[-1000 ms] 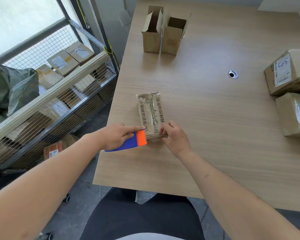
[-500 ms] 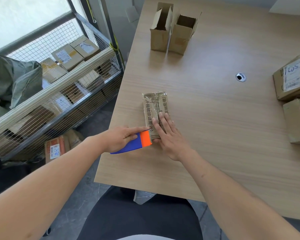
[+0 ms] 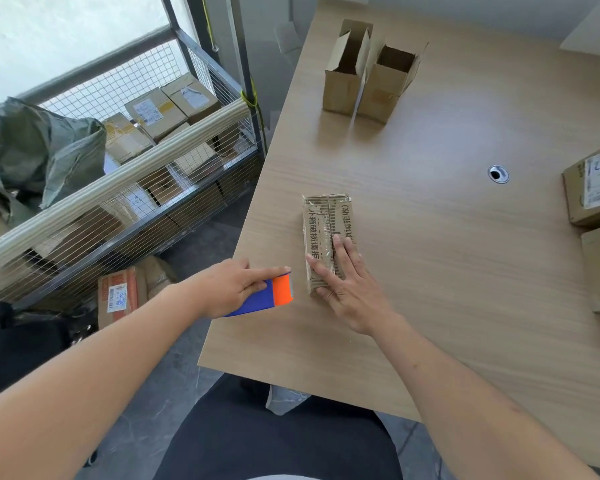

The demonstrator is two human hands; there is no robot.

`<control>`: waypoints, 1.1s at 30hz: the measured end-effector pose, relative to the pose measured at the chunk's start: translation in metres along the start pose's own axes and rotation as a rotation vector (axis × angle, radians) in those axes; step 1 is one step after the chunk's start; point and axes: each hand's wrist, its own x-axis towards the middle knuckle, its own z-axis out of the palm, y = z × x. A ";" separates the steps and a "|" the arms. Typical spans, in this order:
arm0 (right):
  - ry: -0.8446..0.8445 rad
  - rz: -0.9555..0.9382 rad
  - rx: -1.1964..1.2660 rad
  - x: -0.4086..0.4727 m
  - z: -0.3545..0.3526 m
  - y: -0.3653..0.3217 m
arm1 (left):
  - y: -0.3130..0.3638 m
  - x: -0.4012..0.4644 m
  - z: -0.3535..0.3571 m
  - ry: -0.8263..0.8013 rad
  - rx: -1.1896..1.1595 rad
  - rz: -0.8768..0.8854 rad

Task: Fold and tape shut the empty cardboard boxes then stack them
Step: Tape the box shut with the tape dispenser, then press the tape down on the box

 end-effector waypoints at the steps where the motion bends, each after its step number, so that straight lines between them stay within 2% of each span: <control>1: 0.003 0.000 0.004 0.000 -0.001 -0.001 | 0.008 0.005 0.002 0.009 0.027 -0.041; 5: 0.011 0.011 0.009 0.001 0.000 -0.001 | 0.031 0.022 0.011 0.033 0.069 -0.134; 9: 0.029 0.011 0.036 0.001 0.002 -0.001 | 0.044 0.036 0.012 0.026 0.057 -0.146; 11: 0.028 0.020 0.046 0.000 0.002 -0.001 | 0.042 0.042 0.012 0.022 0.055 -0.179; 15: 0.054 0.021 0.041 -0.002 0.006 -0.004 | 0.013 0.042 0.022 0.031 0.195 -0.286; 20: 0.062 0.031 0.056 -0.002 0.006 -0.005 | 0.018 0.037 0.034 0.188 0.155 -0.323; 24: 0.065 0.046 0.079 -0.004 0.001 -0.008 | 0.037 0.035 0.036 0.346 -0.033 -0.295; 27: 0.142 0.079 0.112 -0.005 0.004 -0.013 | 0.045 0.032 0.037 0.340 -0.099 -0.278; 33: 0.297 0.256 0.088 -0.009 0.013 -0.034 | 0.048 0.030 0.035 0.372 -0.039 -0.324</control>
